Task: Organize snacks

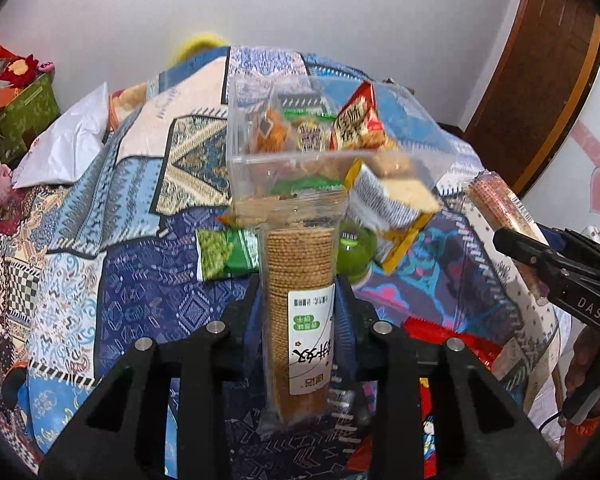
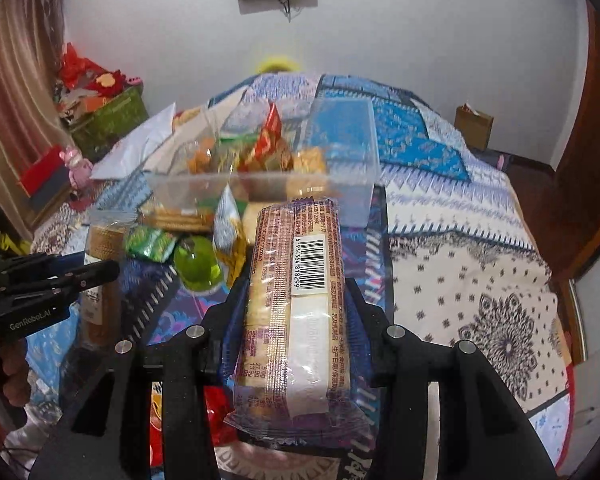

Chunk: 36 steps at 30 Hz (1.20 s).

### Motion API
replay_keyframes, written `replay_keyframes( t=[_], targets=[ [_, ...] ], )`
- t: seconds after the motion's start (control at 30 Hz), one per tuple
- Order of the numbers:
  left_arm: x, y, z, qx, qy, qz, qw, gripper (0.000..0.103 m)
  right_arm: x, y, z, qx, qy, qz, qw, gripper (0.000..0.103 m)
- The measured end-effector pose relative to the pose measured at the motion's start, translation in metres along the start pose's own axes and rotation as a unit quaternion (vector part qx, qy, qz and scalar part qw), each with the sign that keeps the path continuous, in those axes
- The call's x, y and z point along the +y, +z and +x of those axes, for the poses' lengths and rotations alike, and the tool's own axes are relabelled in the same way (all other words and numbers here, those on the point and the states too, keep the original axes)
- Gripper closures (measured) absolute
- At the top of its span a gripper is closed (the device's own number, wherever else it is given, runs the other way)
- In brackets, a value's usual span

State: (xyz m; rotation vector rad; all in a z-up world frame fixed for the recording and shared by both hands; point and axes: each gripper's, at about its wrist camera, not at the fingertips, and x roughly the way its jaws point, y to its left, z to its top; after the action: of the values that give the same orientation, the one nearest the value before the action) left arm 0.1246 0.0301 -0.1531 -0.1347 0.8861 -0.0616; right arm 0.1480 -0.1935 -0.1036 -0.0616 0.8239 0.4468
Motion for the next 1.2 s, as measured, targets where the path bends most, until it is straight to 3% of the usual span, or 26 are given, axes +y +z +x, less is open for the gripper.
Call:
replay_keyframes(
  t=[0.63, 1.2],
  targets=[
    [0.003, 0.059, -0.027, -0.074, -0.006, -0.009, 0.9972, 0.070, -0.006, 0.039, -0.006, -0.050, 0.003, 0.010, 0.999, 0.061],
    [-0.007, 0.135, -0.007, -0.111, -0.015, -0.005, 0.9937, 0.070, -0.014, 0.074, 0.025, -0.065, 0.007, 0.018, 0.998, 0.061]
  ],
)
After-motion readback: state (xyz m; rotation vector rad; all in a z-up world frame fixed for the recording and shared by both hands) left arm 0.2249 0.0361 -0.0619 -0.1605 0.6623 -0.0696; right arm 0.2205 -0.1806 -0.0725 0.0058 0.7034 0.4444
